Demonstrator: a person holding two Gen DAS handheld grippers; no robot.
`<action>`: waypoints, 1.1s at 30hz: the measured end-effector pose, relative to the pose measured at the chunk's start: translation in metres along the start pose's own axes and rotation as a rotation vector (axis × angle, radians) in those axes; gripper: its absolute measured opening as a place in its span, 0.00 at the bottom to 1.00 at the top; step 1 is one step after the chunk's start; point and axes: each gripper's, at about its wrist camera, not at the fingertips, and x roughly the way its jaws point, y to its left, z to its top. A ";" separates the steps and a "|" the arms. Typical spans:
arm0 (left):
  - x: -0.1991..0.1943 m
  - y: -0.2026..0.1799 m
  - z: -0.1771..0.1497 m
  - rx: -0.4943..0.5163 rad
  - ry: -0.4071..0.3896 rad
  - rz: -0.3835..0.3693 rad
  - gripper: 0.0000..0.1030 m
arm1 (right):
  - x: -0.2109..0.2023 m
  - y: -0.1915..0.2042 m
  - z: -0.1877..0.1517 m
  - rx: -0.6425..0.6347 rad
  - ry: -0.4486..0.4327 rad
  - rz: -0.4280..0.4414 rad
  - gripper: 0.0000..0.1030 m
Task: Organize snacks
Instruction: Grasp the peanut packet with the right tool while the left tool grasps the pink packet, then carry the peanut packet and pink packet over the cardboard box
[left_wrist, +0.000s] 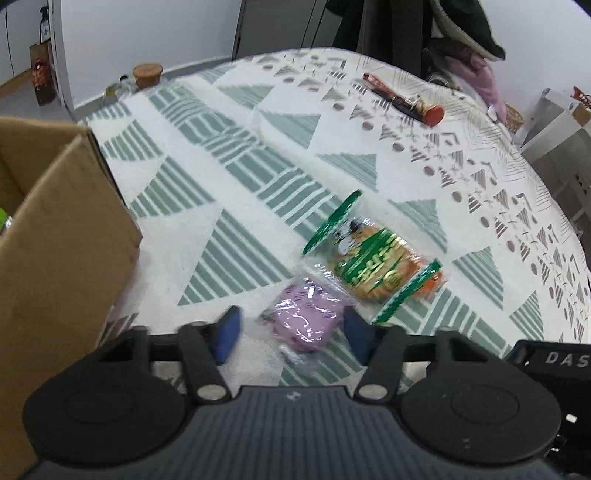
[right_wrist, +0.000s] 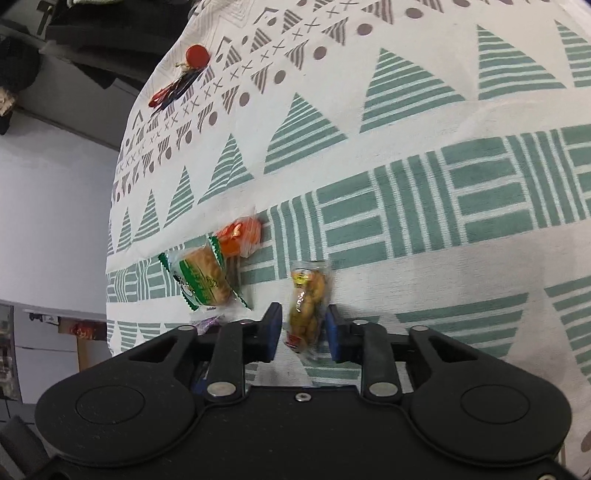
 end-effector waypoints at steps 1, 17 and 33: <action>0.000 0.001 0.000 -0.003 -0.005 -0.005 0.50 | 0.001 0.001 0.000 -0.001 0.001 0.001 0.29; -0.033 0.012 -0.002 -0.028 -0.029 -0.007 0.37 | -0.002 0.009 -0.005 -0.033 0.007 0.063 0.16; -0.111 0.028 0.001 -0.063 -0.141 0.008 0.37 | -0.042 0.040 -0.022 -0.146 -0.024 0.232 0.16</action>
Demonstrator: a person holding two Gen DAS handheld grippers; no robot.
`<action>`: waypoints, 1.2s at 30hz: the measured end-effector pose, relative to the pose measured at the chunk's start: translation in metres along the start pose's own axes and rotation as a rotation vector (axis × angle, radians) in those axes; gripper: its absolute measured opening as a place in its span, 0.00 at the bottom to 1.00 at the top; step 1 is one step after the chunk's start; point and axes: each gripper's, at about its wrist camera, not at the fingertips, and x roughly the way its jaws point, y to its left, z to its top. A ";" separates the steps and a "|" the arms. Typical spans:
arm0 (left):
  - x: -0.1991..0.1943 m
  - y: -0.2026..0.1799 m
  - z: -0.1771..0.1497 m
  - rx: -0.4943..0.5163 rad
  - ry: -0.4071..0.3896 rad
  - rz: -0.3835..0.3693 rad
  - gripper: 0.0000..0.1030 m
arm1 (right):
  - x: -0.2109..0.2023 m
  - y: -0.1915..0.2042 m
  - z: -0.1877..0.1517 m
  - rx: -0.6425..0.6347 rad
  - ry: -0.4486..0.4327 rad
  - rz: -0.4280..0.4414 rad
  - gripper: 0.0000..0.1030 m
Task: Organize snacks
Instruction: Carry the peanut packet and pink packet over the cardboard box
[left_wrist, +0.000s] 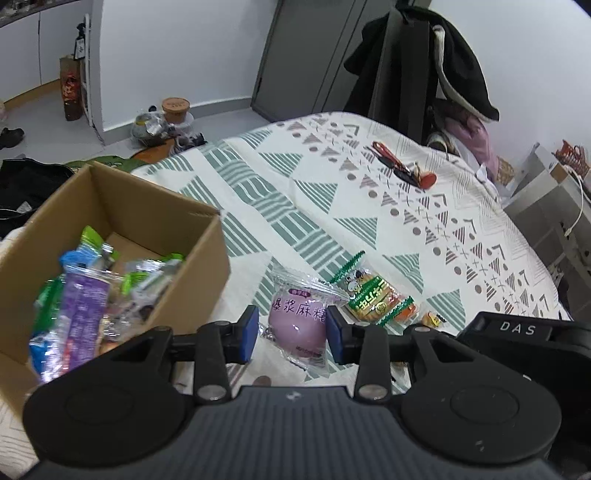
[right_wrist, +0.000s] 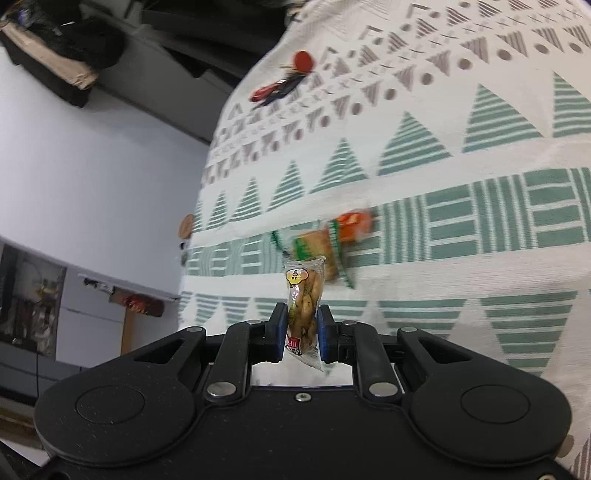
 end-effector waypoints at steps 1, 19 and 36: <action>-0.004 0.002 0.001 -0.002 -0.006 0.002 0.37 | -0.002 0.003 -0.001 -0.009 -0.002 0.011 0.16; -0.074 0.045 0.008 -0.066 -0.112 0.048 0.37 | -0.028 0.055 -0.028 -0.165 -0.010 0.176 0.16; -0.110 0.105 0.005 -0.158 -0.150 0.089 0.37 | -0.043 0.094 -0.057 -0.294 -0.006 0.261 0.17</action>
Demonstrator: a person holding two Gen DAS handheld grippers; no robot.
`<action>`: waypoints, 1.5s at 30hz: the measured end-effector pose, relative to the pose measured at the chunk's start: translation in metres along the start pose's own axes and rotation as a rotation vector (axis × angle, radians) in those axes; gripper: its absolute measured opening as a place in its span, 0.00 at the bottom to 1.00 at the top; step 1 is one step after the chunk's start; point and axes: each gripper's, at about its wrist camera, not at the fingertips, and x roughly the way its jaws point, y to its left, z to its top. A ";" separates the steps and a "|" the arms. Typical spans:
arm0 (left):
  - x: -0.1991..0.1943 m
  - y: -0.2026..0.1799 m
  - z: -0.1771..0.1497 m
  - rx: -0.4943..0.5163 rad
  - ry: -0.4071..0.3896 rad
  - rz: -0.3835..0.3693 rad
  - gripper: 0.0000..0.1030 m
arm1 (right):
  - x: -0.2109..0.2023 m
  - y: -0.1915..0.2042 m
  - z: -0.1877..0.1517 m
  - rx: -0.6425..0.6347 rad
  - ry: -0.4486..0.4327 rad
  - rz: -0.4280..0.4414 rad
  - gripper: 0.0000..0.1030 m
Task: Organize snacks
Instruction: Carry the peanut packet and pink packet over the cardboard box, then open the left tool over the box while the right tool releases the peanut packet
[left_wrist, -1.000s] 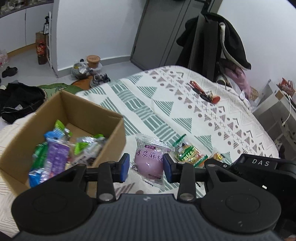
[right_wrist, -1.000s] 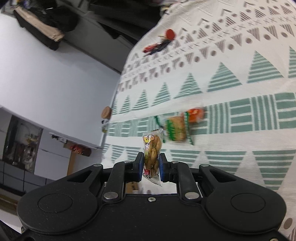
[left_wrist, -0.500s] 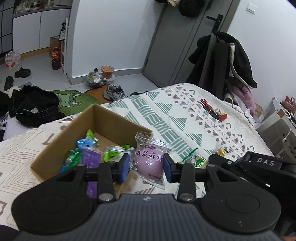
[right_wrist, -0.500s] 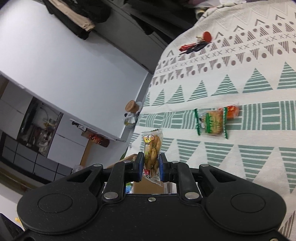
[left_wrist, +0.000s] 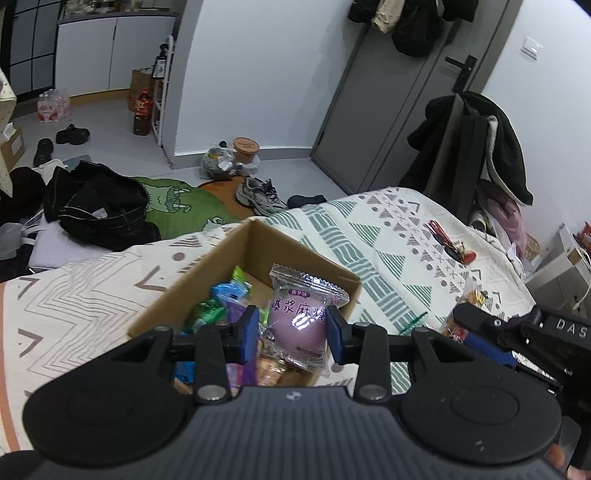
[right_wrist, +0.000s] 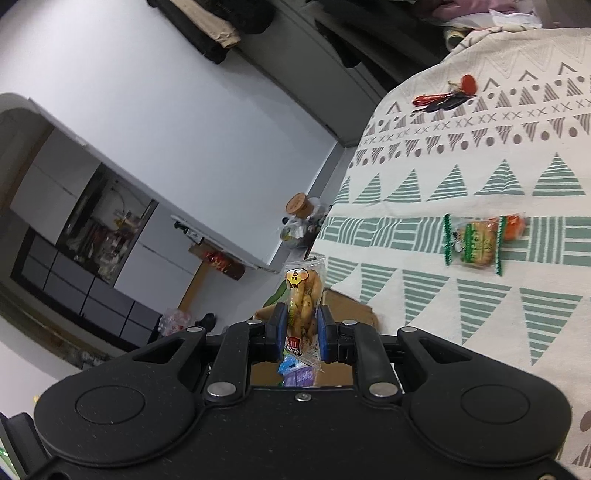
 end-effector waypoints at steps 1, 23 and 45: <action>-0.001 0.003 0.001 -0.004 -0.001 0.002 0.37 | 0.001 0.002 -0.001 -0.003 0.001 -0.001 0.17; 0.024 0.063 0.010 -0.123 0.084 0.061 0.41 | 0.040 0.029 -0.026 -0.065 0.088 0.011 0.17; 0.027 0.082 0.044 -0.112 0.083 0.125 0.51 | 0.089 0.057 -0.020 -0.076 0.125 0.065 0.53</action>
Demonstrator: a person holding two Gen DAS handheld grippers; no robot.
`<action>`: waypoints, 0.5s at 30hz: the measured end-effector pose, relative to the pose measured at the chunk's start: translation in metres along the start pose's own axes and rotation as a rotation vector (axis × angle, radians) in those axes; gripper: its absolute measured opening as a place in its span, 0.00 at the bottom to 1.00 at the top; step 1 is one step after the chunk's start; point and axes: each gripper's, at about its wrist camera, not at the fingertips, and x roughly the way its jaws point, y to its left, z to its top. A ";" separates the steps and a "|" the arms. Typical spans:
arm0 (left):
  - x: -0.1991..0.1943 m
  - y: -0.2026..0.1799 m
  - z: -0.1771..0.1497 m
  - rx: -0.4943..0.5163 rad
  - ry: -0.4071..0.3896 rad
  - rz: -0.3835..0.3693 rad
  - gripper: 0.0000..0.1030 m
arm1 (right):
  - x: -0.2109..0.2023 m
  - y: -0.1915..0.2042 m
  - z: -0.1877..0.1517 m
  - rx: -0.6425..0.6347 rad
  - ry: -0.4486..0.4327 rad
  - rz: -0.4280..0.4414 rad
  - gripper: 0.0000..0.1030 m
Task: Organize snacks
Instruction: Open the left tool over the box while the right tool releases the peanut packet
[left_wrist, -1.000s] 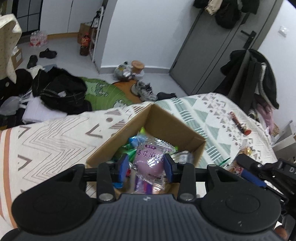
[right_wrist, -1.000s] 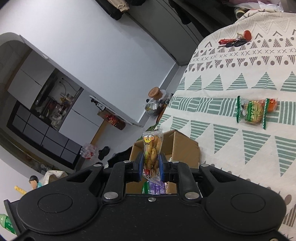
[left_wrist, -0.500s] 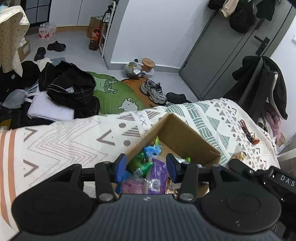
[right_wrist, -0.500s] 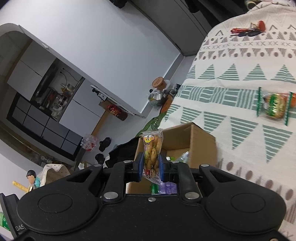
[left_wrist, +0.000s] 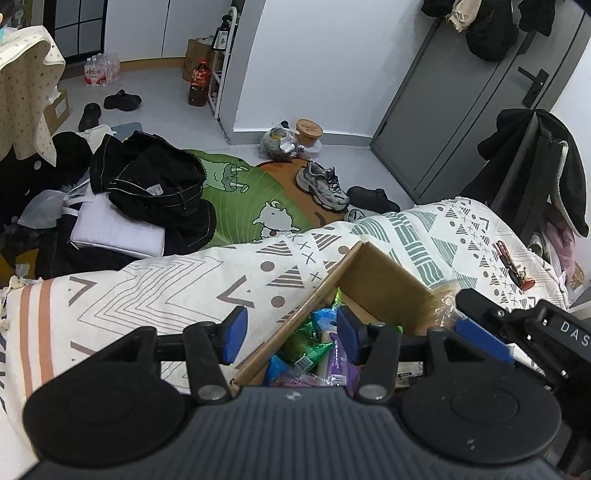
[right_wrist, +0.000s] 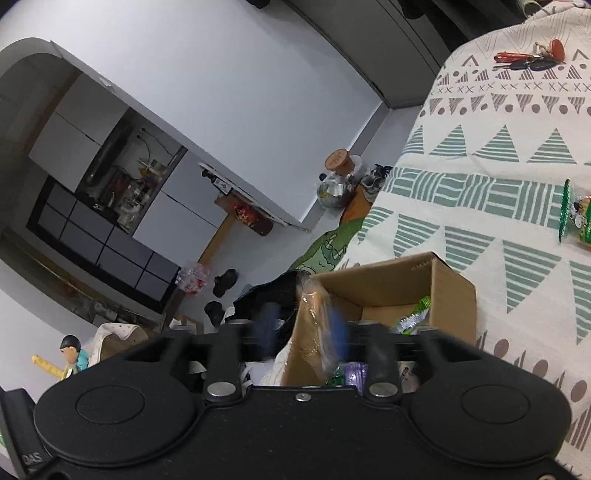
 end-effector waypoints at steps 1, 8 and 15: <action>-0.002 -0.001 -0.001 0.000 -0.001 -0.001 0.54 | -0.003 -0.001 -0.002 0.006 -0.011 -0.007 0.56; -0.014 -0.010 -0.006 0.001 -0.019 0.004 0.71 | -0.027 -0.004 -0.001 0.006 -0.015 -0.034 0.56; -0.029 -0.028 -0.013 0.028 -0.041 -0.016 0.82 | -0.060 -0.013 0.005 -0.018 -0.047 -0.098 0.60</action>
